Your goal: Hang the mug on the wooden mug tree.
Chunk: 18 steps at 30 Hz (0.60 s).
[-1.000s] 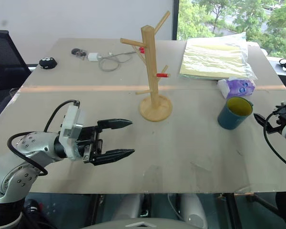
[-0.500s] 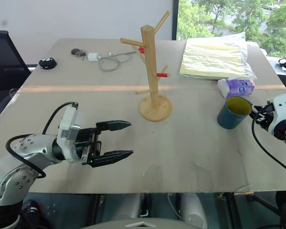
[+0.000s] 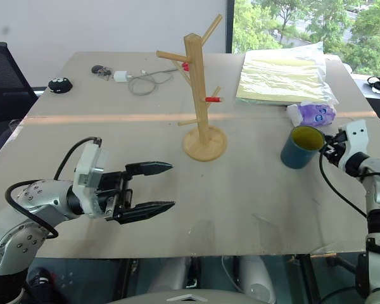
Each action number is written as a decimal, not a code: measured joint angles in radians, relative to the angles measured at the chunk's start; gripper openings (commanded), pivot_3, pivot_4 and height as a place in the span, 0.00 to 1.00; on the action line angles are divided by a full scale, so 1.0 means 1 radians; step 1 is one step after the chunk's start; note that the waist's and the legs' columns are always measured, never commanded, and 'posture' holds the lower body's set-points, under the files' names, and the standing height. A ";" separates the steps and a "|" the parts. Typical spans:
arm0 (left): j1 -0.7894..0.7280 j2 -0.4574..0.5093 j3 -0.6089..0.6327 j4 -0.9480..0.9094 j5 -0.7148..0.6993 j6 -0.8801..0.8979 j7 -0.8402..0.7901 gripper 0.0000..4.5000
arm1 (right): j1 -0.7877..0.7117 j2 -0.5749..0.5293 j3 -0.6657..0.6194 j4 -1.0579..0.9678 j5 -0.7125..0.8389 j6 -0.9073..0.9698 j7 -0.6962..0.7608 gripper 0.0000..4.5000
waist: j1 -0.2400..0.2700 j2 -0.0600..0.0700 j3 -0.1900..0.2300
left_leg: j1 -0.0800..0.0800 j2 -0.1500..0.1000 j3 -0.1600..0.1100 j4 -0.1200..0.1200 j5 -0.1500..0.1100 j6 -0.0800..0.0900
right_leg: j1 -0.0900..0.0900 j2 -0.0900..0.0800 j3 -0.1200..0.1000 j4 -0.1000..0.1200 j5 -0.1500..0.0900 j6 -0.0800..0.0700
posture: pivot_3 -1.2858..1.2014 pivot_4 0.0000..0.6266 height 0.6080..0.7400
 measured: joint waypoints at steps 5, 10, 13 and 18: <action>0.011 0.000 0.017 0.000 0.000 0.000 0.008 1.00 | -0.035 0.026 0.007 0.048 0.004 -0.036 0.032 0.00 | 0.000 0.000 0.000 | 0.000 0.000 0.000 0.000 0.000 0.000 | 0.000 0.000 0.000 0.000 0.001 0.001 | 0.52 0.24 1.00; 0.013 -0.007 0.017 0.000 -0.009 0.000 0.024 1.00 | -0.031 0.038 0.006 0.034 0.009 -0.038 0.035 0.00 | 0.001 0.000 0.000 | 0.000 0.000 0.000 0.000 0.000 0.000 | 0.000 -0.001 0.000 0.000 0.001 0.001 | 0.52 0.24 1.00; 0.013 -0.011 0.017 0.000 -0.020 0.000 0.032 1.00 | 0.000 0.038 0.003 -0.023 0.024 -0.024 0.033 0.00 | 0.001 0.000 0.000 | 0.000 0.000 0.000 0.000 0.000 -0.001 | 0.000 -0.001 0.000 0.000 0.001 0.002 | 0.52 0.24 1.00; 0.018 -0.041 0.022 0.000 -0.020 -0.015 0.052 1.00 | 0.112 0.037 -0.007 -0.306 0.078 0.100 -0.010 0.00 | 0.002 0.001 0.001 | -0.001 0.000 0.000 0.000 0.001 -0.001 | 0.000 -0.001 -0.001 0.000 0.002 0.003 | 0.52 0.24 1.00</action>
